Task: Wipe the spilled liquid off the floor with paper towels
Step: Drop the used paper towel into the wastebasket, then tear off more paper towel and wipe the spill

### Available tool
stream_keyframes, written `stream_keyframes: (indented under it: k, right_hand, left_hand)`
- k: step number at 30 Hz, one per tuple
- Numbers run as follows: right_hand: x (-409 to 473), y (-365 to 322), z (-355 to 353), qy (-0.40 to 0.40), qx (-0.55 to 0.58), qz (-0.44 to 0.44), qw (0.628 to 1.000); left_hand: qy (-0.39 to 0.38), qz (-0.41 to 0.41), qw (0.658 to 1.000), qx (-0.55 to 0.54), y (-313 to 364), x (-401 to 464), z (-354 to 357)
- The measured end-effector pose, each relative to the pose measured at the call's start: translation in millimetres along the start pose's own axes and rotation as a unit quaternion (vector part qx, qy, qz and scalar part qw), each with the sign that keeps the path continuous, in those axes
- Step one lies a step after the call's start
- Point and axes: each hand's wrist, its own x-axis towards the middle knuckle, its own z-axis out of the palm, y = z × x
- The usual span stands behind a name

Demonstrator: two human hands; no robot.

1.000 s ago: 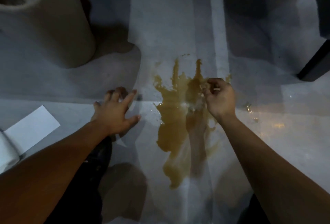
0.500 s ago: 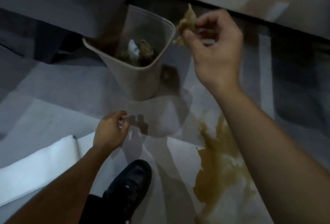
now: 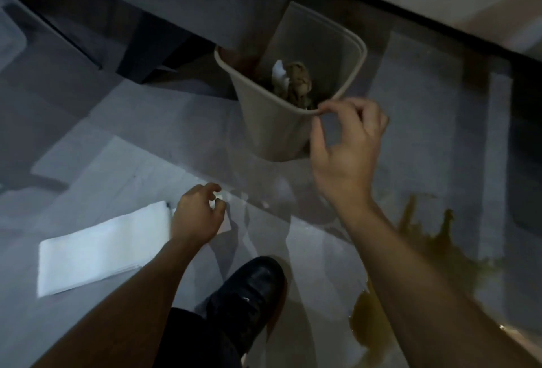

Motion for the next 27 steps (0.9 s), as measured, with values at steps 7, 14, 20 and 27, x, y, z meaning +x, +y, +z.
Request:
stream_keyframes:
  k: [7,14,20,27]
  right_hand:
    - [-114,-16,38,-0.202,0.066,0.154,0.965]
    - [-151,-46,118,-0.48,-0.052,0.229,0.845]
    - [-167,-67,146,-0.503,-0.124,0.229,0.824]
    - [-175,-74,160,-0.5,-0.158,0.194,0.829]
  left_hand:
    - [0.064,-0.089,0.991,0.075,-49,-16,-27]
    - [-0.059,-0.236,0.966,0.088,-69,-30,-30]
    - [-0.039,-0.245,0.969,0.012,-81,-28,-33]
    - [0.028,-0.234,0.97,-0.059,-73,-35,-42]
